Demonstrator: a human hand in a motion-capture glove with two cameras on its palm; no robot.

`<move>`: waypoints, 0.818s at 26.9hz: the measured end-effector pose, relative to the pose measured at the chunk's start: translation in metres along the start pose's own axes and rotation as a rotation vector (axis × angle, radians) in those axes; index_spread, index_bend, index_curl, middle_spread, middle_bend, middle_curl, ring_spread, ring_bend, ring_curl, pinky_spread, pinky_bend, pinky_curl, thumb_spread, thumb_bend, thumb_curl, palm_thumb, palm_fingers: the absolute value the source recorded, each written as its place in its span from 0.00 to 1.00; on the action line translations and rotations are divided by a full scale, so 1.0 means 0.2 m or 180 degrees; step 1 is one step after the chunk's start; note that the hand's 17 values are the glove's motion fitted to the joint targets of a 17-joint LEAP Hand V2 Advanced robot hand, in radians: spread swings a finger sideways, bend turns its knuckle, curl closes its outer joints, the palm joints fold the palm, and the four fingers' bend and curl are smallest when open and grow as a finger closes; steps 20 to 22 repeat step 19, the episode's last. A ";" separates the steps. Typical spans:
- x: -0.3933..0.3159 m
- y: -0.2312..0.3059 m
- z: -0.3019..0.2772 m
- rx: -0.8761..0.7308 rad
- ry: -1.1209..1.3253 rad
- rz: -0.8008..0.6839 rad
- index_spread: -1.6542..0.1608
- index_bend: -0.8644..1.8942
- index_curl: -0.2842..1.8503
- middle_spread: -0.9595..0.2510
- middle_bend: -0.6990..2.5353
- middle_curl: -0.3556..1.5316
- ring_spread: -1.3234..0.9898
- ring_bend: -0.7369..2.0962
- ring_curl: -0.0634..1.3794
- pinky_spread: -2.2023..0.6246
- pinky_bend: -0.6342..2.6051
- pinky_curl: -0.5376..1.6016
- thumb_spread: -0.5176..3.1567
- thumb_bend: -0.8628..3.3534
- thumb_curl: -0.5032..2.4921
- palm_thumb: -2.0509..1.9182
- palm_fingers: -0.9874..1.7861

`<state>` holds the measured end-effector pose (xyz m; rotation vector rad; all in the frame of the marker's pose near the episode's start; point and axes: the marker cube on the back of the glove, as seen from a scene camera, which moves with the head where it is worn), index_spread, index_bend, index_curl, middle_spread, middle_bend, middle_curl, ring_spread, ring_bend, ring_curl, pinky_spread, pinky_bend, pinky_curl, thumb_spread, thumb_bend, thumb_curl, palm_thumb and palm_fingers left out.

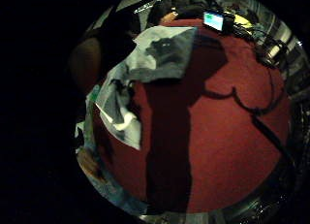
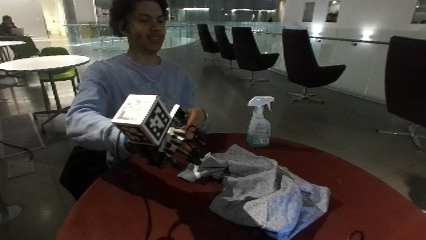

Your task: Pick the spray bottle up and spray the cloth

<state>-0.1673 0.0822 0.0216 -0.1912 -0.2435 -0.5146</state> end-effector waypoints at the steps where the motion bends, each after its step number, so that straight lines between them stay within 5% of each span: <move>1: 0.05 0.03 -0.03 0.0044 0.0183 0.0028 0.72 0.38 0.30 0.78 0.29 0.41 0.57 0.36 0.27 0.85 0.24 0.38 0.42 0.20 0.34 0.75 0.62; 6: 0.24 0.13 -0.10 0.0130 0.0852 0.0135 0.72 0.38 0.31 0.77 0.30 0.41 0.57 0.36 0.27 0.86 0.23 0.37 0.42 0.20 0.34 0.74 0.62; 22: 0.29 0.14 -0.08 0.0062 0.0955 0.0113 0.71 0.38 0.32 0.77 0.29 0.41 0.56 0.35 0.27 0.86 0.24 0.36 0.42 0.20 0.33 0.74 0.62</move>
